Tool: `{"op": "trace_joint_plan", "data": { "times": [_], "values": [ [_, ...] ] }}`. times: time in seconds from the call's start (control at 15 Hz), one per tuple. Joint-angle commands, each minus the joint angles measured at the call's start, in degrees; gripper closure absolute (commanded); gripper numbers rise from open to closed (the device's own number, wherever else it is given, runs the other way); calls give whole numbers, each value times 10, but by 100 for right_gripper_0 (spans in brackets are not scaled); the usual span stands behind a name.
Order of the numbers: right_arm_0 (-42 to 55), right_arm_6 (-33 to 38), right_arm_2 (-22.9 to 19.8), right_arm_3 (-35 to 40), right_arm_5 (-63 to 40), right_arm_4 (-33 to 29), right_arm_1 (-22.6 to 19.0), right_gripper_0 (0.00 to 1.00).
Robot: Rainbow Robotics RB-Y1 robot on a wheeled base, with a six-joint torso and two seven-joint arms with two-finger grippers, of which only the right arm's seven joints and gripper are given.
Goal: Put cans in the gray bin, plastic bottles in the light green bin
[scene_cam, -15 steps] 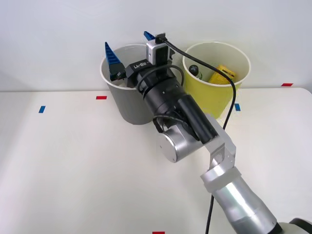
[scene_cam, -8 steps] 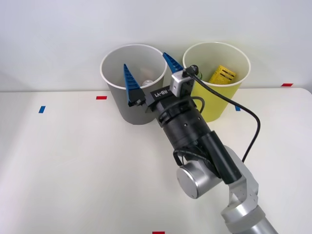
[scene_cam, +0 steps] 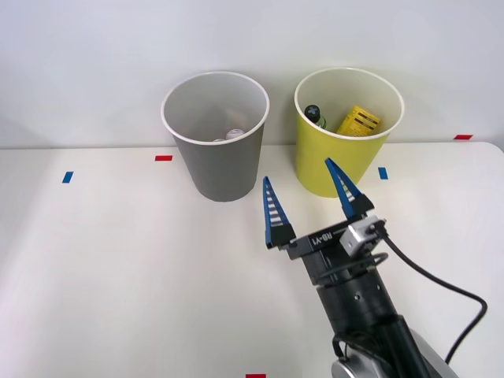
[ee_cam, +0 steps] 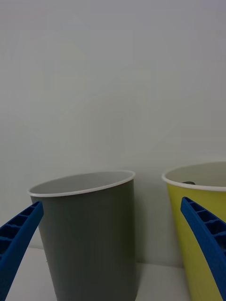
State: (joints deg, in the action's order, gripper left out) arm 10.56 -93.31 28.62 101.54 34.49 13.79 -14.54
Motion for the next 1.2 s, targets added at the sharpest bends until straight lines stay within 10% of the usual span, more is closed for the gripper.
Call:
{"op": "trace_joint_plan", "data": {
  "times": [0.07, 0.73, 1.2],
  "values": [
    [97, 2, -2, 51, 17, 3, -37, 0],
    [330, 5, -70, 153, 27, 12, -155, 0],
    [390, 3, -99, 153, 26, -11, -120, 0]
  ]
}}
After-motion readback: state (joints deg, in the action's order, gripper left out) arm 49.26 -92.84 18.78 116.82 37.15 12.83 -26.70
